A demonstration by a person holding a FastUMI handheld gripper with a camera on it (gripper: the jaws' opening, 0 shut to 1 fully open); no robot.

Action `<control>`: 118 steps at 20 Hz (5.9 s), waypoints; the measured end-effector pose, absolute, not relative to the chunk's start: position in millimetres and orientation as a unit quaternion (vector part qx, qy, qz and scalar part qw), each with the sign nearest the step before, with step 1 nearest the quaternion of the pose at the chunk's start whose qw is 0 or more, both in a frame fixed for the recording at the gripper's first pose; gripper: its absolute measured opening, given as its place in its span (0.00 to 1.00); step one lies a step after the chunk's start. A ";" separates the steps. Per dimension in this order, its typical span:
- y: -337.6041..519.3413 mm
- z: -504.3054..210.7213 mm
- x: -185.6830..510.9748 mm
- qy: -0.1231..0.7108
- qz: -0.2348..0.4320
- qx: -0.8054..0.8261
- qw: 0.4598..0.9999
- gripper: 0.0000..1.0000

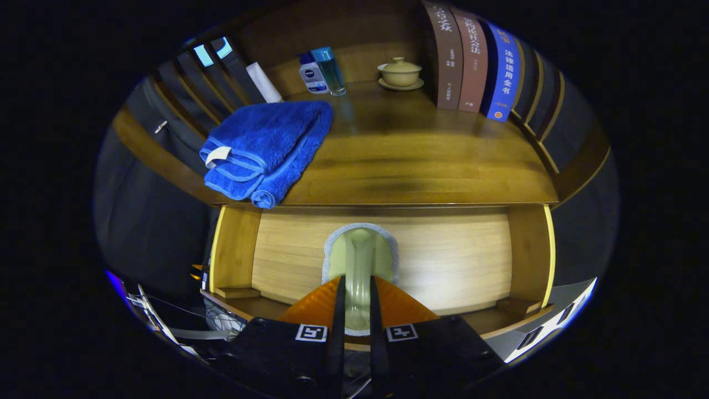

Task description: Pull open the drawer, take out the items inside it, and place them on the countertop above the cabinet.

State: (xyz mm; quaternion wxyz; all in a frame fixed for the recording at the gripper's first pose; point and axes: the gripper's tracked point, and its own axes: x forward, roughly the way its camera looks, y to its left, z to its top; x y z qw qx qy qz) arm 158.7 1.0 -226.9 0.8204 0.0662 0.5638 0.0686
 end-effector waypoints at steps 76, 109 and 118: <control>4.5 -274.8 18.5 0.087 -0.005 0.008 0.996 0.99; 4.9 -308.9 166.7 0.112 -0.006 -0.043 0.993 1.00; 8.7 -306.1 215.2 0.127 -0.016 -0.042 0.991 1.00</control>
